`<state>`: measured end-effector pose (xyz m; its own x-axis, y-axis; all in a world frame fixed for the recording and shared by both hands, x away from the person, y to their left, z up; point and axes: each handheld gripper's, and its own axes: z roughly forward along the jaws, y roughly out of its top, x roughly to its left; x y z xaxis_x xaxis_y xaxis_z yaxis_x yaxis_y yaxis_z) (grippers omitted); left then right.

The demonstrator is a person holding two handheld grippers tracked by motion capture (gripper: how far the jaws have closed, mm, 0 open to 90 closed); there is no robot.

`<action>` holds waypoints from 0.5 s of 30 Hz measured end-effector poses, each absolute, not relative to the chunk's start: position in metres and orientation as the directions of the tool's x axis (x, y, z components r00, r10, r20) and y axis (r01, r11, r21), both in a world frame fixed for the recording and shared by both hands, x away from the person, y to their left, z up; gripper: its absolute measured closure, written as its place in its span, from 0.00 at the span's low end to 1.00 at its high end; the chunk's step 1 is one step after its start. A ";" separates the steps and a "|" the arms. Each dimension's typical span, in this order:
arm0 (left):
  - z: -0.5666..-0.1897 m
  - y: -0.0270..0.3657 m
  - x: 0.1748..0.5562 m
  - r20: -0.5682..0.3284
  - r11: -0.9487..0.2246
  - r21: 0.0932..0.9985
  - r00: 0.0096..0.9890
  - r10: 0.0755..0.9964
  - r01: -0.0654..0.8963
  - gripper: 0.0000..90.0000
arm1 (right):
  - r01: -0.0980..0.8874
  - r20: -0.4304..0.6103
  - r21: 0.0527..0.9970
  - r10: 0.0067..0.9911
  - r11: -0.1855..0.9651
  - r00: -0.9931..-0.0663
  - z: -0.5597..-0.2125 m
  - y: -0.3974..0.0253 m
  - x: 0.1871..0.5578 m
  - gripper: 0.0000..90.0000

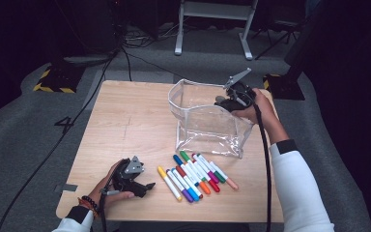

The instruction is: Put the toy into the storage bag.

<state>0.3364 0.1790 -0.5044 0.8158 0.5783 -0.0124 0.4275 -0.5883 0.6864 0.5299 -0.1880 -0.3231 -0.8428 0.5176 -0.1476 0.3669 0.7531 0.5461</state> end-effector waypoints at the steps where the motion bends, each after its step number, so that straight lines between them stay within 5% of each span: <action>1: -0.504 0.179 0.336 -0.012 -0.588 0.686 0.816 0.578 0.427 0.15 | 0.359 -0.145 0.535 0.502 0.764 -0.852 -0.324 -0.186 0.529 0.83; 15: -0.504 0.179 0.336 -0.012 -0.588 0.686 0.816 0.578 0.428 0.15 | 0.265 -0.090 0.461 0.342 0.847 -0.935 -0.326 -0.168 0.508 0.79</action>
